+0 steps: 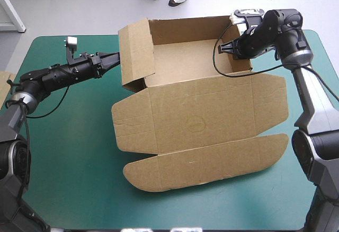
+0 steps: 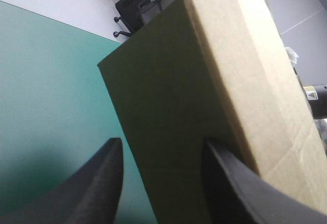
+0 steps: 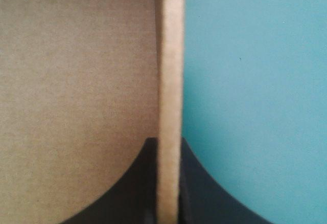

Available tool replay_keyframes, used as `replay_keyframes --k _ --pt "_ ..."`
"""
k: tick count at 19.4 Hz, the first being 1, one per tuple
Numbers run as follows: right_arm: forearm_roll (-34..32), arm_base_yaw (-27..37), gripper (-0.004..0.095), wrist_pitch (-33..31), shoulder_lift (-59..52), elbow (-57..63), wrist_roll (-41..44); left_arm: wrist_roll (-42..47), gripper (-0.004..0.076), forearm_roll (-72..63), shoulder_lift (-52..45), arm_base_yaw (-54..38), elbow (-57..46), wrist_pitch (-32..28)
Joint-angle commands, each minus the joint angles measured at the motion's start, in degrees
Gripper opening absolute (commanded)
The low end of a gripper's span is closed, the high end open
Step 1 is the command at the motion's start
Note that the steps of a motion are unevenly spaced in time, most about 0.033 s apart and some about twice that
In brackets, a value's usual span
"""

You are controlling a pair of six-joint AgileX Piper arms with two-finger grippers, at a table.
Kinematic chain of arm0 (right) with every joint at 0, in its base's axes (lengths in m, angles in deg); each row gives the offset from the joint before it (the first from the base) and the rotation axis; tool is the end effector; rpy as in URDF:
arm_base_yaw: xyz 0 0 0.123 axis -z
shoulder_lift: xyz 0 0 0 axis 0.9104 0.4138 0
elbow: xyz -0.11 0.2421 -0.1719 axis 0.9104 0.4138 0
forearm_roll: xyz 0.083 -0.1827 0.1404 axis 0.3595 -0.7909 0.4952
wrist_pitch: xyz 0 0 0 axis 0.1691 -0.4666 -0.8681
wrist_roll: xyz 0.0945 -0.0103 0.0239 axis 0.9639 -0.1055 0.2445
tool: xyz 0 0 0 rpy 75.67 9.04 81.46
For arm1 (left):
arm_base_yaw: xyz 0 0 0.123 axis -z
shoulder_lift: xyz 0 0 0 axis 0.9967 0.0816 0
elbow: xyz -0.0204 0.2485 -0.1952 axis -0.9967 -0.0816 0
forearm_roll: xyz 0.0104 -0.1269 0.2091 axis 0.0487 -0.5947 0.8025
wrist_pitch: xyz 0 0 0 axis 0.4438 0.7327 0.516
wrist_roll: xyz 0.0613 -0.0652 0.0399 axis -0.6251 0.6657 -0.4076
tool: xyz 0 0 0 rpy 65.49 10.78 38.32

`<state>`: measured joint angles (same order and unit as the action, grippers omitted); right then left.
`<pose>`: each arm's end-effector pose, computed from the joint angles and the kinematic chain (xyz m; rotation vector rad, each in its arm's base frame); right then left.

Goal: Fold the box

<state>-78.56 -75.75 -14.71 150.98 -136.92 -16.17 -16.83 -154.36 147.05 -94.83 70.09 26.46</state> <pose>0.4234 0.0912 0.4099 -0.1992 2.5391 0.2898 0.3823 -0.0276 0.3371 0.0860 1.8775 -1.4213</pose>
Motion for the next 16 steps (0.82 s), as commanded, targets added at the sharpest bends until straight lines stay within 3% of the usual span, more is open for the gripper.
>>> replay_keyframes --k 1,16 --pt "1.3 0.2 -0.0017 -0.3 -2.5 -1.3 0.2 0.5 0.0355 -5.3 -2.8 0.8 1.8 6.9" --pt "1.5 0.2 -0.0017 -0.2 -0.9 -1.3 -0.4 -0.7 0.0355 -8.2 -2.8 5.0 1.8 6.8"
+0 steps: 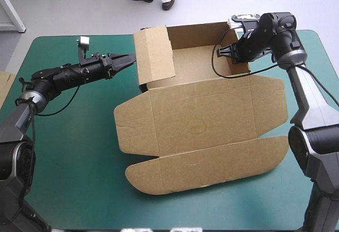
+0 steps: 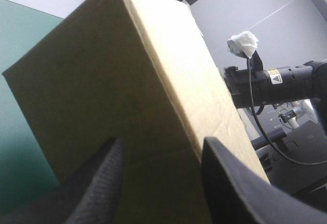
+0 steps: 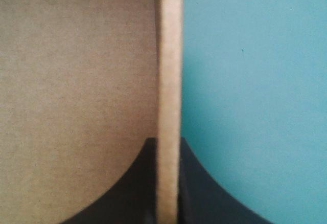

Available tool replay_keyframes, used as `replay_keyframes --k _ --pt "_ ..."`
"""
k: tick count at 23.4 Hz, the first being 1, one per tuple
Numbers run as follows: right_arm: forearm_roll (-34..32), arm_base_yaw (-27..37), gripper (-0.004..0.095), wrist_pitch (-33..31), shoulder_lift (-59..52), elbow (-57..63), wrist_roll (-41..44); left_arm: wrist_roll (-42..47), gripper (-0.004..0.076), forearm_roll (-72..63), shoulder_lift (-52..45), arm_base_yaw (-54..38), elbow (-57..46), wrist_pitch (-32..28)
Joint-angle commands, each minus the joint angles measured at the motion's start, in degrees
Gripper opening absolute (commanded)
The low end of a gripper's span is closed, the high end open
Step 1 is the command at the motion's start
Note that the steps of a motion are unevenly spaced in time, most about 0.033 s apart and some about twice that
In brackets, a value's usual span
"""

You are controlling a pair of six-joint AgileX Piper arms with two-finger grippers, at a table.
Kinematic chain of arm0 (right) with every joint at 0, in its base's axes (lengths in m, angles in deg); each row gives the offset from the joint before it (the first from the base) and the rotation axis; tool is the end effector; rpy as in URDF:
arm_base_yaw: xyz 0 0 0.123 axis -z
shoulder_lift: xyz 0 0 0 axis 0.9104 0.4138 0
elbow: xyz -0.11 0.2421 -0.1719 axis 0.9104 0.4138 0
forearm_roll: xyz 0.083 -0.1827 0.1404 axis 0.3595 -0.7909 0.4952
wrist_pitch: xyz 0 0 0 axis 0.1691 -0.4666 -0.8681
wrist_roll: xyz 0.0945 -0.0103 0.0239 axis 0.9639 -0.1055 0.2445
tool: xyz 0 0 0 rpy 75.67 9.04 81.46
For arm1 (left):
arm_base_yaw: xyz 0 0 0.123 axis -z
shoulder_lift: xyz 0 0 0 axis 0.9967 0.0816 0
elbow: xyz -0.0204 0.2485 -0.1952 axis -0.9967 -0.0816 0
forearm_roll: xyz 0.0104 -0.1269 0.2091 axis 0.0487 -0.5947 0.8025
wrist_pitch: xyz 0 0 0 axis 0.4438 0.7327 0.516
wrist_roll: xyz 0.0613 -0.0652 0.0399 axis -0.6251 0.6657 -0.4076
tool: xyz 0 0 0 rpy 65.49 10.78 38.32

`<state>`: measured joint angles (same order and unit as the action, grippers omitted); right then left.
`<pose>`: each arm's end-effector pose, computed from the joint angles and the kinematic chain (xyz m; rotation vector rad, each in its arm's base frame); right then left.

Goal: Fold the box

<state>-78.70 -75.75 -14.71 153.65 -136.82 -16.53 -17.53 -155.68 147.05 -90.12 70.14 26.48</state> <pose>0.4361 0.0932 0.3889 -0.2061 2.5867 0.2813 0.3796 -0.0586 0.3393 0.1596 1.8691 -1.4807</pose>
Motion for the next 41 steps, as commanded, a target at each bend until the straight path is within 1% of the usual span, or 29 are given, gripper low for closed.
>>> replay_keyframes --k 1,8,13,21,23,24,26,27,29,31,35,38,41 --pt "1.6 0.2 -0.0017 -0.2 -3.5 -1.4 0.0 0.0 0.0355 -6.9 -2.8 0.3 1.8 6.8" --pt "2.1 0.2 -0.0017 -0.2 -3.5 -1.4 0.0 0.3 0.0355 -8.0 -2.8 0.6 1.8 6.9" --pt "2.0 0.2 -0.0017 -0.2 -3.5 -1.4 0.0 0.4 0.0355 -8.9 -2.8 2.7 1.9 6.9" --pt "1.4 0.2 -0.0017 -0.2 -3.5 -1.4 -0.1 1.3 0.0355 -7.9 -2.8 4.0 5.1 6.6" --pt "1.6 0.2 -0.0017 -0.2 -3.5 -1.4 -0.3 4.7 0.0355 -2.7 -2.8 4.4 7.3 3.7" --pt "1.6 0.2 -0.0017 -0.2 -3.5 -1.4 -0.3 7.6 0.0355 3.6 -2.8 4.9 8.9 0.1" --pt "0.7 0.2 -0.0017 -0.2 -3.5 -1.4 -0.3 12.0 0.0355 11.3 -2.8 6.3 11.8 -2.8" --pt "0.4 0.2 -0.0017 -0.2 -3.5 -1.4 -0.3 13.3 0.0355 13.8 -2.8 7.0 13.0 -3.3" --pt "-0.9 0.2 -0.0017 -0.2 -3.5 -1.4 0.2 18.9 0.0355 22.0 -2.8 8.9 17.0 -5.7" --pt "-1.0 0.2 -0.0017 -0.2 -3.5 -1.4 0.8 27.2 0.0355 35.6 -2.8 12.1 20.9 -10.7" --pt "-1.5 0.0 -0.0013 -0.2 -3.5 -1.4 2.0 32.5 0.0355 43.5 -2.8 15.1 22.6 -13.4" --pt "-3.5 -1.9 -0.0013 -0.2 -3.4 0.1 4.3 41.1 0.0355 50.2 -2.7 17.0 22.7 -16.7" --pt "-3.8 -3.8 -0.0013 1.9 -3.4 4.1 5.7 44.6 0.0355 52.3 -2.2 17.6 22.7 -17.1"
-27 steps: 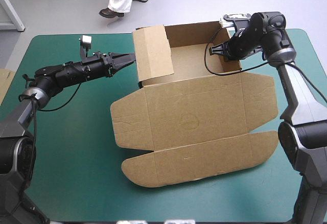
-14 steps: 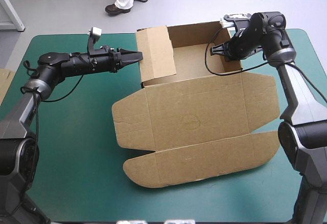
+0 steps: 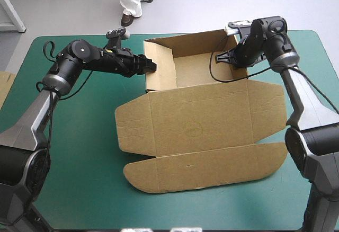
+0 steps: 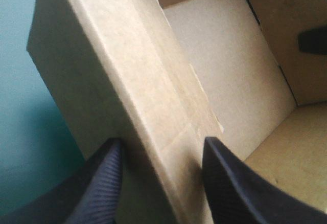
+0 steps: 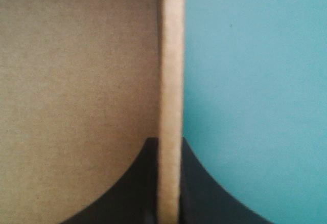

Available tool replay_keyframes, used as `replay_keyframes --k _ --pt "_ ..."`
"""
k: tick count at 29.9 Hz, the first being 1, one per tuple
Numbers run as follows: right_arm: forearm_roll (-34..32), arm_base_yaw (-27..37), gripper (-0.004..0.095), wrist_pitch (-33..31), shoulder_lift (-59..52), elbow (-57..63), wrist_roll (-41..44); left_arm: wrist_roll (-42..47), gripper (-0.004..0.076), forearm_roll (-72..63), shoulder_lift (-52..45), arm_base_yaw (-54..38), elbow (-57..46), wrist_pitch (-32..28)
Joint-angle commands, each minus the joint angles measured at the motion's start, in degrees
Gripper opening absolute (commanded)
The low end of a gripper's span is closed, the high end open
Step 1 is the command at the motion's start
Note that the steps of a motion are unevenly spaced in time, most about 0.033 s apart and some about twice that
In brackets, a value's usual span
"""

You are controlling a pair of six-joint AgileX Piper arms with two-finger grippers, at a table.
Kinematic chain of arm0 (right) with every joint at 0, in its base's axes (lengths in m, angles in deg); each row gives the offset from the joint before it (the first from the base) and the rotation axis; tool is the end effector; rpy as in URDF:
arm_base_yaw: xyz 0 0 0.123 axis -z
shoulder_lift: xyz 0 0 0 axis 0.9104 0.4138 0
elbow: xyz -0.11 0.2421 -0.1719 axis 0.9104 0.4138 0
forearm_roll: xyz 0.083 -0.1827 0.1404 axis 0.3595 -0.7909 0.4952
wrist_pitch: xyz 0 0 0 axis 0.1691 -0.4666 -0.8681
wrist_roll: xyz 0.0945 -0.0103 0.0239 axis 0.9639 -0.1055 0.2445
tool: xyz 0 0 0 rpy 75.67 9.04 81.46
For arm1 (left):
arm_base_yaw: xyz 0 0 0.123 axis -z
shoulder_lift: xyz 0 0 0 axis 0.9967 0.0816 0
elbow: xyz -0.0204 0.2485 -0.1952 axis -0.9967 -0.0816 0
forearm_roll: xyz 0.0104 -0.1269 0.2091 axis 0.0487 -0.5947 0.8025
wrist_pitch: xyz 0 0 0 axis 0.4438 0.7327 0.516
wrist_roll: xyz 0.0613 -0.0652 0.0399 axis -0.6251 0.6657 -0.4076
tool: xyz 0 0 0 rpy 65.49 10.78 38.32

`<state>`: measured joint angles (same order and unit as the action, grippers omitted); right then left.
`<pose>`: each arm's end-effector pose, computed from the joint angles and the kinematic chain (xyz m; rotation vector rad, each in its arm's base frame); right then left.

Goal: Fold the box

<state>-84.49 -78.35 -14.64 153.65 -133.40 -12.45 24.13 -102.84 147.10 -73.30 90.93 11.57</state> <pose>0.4329 0.1037 0.3711 -0.1816 2.6517 0.1785 0.3845 -0.1362 0.3731 0.3229 2.3622 -0.8635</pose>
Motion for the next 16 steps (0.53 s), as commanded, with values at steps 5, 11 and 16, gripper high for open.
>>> replay_keyframes --k 5,11,16 --pt "1.8 -3.4 -0.0013 5.1 -3.4 3.7 4.2 11.9 0.0353 12.2 -1.2 1.2 1.9 -2.2" --pt "1.6 -6.3 -0.0013 6.5 -2.9 4.3 6.7 19.6 0.0336 24.7 -0.5 2.5 1.9 -2.1" --pt "-1.8 -9.4 -0.0013 6.5 -1.3 4.3 9.8 19.6 0.0115 27.7 0.6 3.1 1.9 -1.8"
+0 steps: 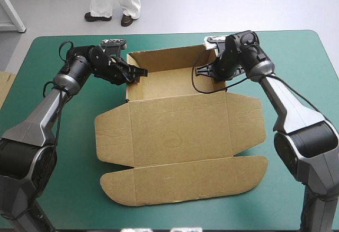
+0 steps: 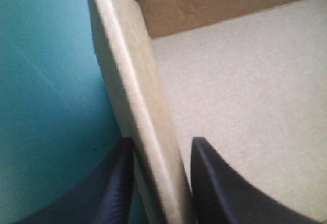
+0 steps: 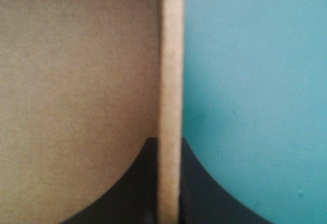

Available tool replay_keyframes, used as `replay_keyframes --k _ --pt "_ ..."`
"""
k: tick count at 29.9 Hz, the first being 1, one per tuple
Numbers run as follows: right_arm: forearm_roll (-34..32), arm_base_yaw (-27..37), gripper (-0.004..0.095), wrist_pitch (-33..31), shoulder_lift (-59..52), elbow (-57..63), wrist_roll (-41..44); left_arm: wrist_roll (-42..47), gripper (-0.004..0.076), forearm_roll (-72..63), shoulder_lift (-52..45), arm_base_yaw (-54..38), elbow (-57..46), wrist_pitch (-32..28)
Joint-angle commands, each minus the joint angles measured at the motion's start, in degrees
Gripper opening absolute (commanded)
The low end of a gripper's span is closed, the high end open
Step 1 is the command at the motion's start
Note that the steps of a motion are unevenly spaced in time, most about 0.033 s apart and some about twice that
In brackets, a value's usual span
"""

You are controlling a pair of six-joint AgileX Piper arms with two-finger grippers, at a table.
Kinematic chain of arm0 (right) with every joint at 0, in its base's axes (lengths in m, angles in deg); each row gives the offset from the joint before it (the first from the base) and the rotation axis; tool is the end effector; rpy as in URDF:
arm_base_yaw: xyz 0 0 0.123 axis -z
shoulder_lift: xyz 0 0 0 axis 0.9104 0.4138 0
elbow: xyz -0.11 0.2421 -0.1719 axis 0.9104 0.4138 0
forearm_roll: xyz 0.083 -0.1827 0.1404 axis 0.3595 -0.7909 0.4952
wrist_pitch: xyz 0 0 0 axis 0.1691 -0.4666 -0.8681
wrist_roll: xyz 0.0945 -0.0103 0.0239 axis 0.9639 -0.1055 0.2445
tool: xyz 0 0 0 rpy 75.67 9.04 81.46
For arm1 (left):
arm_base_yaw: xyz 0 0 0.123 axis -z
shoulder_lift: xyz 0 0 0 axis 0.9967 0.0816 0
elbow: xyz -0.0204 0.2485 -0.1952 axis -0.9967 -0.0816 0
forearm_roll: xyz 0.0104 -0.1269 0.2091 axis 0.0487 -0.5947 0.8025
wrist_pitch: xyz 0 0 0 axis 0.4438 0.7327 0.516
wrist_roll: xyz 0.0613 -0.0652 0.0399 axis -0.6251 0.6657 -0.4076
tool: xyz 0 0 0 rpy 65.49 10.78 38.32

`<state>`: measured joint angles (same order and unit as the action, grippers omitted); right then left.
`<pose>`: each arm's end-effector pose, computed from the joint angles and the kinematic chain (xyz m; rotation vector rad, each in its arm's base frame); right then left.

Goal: Fold the box

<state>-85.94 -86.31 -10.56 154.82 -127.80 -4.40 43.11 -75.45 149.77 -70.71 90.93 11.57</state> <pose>0.4219 0.1629 0.3372 -0.1822 2.7094 0.2189 0.3952 -0.1247 0.3360 0.2107 2.5830 -0.4302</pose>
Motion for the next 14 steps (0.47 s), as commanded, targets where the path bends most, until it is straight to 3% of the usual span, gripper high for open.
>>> replay_keyframes --k 1,2,14 --pt "-1.8 -2.0 -0.0013 2.4 -2.2 -1.3 2.5 0.7 0.0044 0.6 -1.8 0.5 1.9 -1.9" --pt "-2.6 -2.6 -0.0013 2.3 -1.7 -1.3 3.5 0.7 -0.0008 1.2 -1.3 0.5 1.9 -1.8" --pt "-3.9 -4.0 -0.0014 1.2 4.5 -1.3 6.0 1.7 -0.001 4.0 5.2 2.0 2.0 -0.5"
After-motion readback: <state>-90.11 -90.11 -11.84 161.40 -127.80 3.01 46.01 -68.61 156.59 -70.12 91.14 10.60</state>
